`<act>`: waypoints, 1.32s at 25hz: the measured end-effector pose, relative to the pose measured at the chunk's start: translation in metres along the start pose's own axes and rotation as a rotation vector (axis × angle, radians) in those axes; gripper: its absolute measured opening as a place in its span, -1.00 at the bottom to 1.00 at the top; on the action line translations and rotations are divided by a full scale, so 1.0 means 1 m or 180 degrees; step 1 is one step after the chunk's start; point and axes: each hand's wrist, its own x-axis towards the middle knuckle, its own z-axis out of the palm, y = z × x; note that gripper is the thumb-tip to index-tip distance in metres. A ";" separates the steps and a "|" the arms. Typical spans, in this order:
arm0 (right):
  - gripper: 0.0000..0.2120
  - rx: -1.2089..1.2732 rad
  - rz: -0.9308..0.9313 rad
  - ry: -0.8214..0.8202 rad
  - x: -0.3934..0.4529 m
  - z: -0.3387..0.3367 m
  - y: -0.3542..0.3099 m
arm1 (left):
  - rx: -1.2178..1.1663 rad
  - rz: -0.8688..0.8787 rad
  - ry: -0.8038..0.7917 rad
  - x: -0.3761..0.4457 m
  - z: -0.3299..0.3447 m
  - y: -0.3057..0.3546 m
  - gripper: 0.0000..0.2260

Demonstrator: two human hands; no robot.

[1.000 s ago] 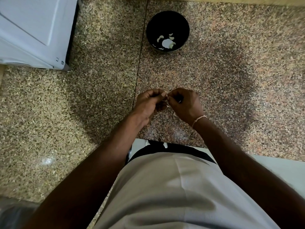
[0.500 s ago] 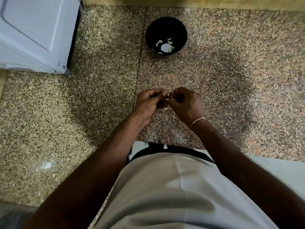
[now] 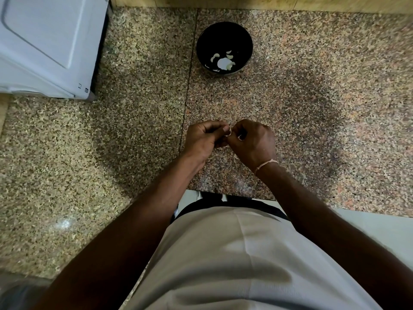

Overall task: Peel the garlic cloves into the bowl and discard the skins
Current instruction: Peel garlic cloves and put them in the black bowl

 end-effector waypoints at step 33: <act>-0.89 0.0026 -0.0375 0.0025 0.006 0.004 0.016 | 0.1078 0.0226 -0.0145 0.009 -0.004 -0.001 -0.90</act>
